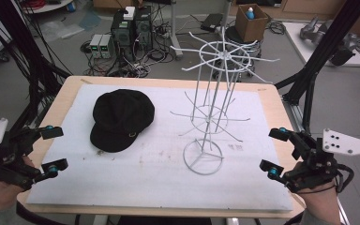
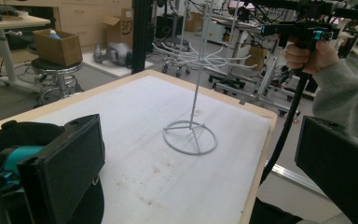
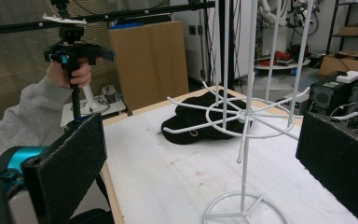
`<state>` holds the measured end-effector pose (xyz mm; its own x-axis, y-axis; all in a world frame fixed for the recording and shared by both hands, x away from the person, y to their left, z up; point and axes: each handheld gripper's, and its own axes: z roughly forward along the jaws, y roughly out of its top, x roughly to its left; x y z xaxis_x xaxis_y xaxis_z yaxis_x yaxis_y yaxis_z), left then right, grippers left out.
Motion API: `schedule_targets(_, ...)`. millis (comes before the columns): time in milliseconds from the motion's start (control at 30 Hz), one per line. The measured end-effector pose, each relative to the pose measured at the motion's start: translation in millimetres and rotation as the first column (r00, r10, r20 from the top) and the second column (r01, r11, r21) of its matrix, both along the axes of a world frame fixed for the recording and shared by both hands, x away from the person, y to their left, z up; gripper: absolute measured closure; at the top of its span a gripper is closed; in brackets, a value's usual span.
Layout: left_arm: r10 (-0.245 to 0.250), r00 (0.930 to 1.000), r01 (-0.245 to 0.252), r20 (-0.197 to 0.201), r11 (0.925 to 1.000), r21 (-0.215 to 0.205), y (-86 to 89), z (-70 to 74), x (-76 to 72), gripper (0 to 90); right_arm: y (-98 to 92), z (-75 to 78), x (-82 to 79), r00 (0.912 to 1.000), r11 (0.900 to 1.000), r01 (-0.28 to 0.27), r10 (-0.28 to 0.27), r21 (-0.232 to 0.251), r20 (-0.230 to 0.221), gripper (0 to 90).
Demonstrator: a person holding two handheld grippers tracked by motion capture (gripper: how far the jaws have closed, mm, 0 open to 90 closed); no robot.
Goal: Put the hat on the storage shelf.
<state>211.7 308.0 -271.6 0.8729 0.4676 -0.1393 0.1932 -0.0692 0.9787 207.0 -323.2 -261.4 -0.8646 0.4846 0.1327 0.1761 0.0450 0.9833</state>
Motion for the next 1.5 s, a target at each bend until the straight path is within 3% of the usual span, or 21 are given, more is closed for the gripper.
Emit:
schedule_targets(567, 0.057, 0.9980, -0.058, -0.028, 0.9981, -0.021, 4.2, -4.2, 12.0, 1.8, 1.5, -4.8, 5.3, 0.9997, 1.000, -0.001, 0.001, -0.006, -0.024, 0.6)
schedule_targets(767, 0.084, 0.9964, -0.084, -0.009, 0.9960, 0.029, -1.0, -2.4, 21.1, 1.8, 5.7, -6.1, 9.3, 0.9994, 1.000, -0.009, 0.008, -0.025, -0.034, 0.7)
schedule_targets(867, 0.083, 0.9963, -0.082, -0.021, 0.9952, 0.054, -4.2, 2.7, 29.4, 1.7, 5.8, -6.3, 9.6, 0.9991, 1.000, -0.007, 0.006, -0.029, -0.041, 0.6)
schedule_targets(1067, 0.061, 0.9974, -0.059, -0.037, 0.9967, 0.056, -10.1, 19.4, 49.4, 1.8, 4.4, -7.7, 10.8, 0.9991, 1.000, -0.007, 0.006, -0.024, -0.041, 0.6)
schedule_targets(1167, 0.067, 0.9974, -0.065, -0.024, 0.9936, 0.093, -14.3, 22.9, 61.4, 1.7, 4.4, -8.4, 11.7, 0.9992, 1.000, -0.005, 0.005, -0.021, -0.040, 0.6)
schedule_targets(1267, 0.053, 0.9975, -0.051, -0.045, 0.9968, 0.062, -13.9, 23.5, 75.1, 1.7, 5.7, -9.6, 13.5, 0.9990, 0.999, -0.010, 0.009, -0.030, -0.044, 0.6)
schedule_targets(1500, 0.075, 0.9932, -0.070, -0.089, 0.9956, 0.063, -11.8, 24.3, 104.3, 1.7, 5.3, -11.2, 15.5, 0.9986, 0.999, -0.011, 0.009, -0.032, -0.052, 0.6)
